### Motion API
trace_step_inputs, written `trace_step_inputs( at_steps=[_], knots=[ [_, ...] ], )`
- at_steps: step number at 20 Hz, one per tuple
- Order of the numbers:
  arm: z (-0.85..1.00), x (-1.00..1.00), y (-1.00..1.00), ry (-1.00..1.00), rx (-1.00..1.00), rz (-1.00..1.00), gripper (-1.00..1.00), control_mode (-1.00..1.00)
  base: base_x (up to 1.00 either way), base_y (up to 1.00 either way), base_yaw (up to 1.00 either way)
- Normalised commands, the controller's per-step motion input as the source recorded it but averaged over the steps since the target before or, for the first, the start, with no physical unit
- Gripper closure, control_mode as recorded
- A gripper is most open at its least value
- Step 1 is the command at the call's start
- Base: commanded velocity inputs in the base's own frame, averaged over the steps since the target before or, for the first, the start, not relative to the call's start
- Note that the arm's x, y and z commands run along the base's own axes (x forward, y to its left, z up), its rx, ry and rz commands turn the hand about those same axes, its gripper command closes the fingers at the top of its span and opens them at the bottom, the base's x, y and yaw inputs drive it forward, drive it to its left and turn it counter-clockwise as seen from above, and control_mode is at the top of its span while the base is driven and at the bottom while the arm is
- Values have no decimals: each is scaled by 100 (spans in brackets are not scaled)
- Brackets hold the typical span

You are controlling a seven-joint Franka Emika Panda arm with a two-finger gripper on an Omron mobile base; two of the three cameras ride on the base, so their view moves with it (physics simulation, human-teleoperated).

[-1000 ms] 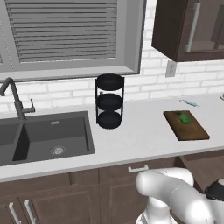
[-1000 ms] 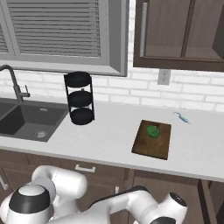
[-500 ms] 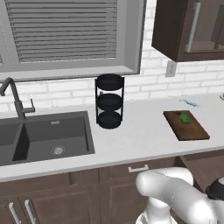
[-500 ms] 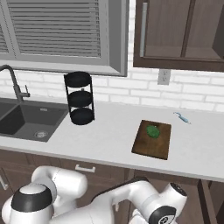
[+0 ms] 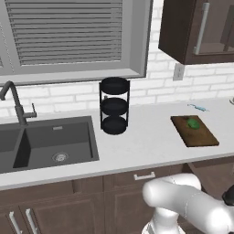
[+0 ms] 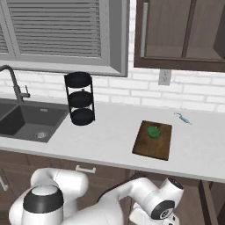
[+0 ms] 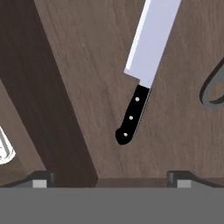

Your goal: Place the appropriate cutting tool for cutting the broccoli skin on the cutting board.

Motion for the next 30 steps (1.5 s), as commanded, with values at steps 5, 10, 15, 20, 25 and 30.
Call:
trace_step_inputs(
  at_steps=[5,10,15,20,25,30],
  knots=[
    [-63,3,-10,-7,0,0,-100,-100,0,0,0],
    [-48,33,-22,-2,0,0,-100,-100,0,0,0],
    [-28,13,-35,0,0,0,-100,-100,0,0,0],
    [-36,0,-30,0,0,0,-100,-100,0,0,0],
    [-24,-8,-7,-3,0,0,-100,-100,0,0,0],
    [-22,-53,0,-5,0,0,-100,-100,0,0,0]
  ],
)
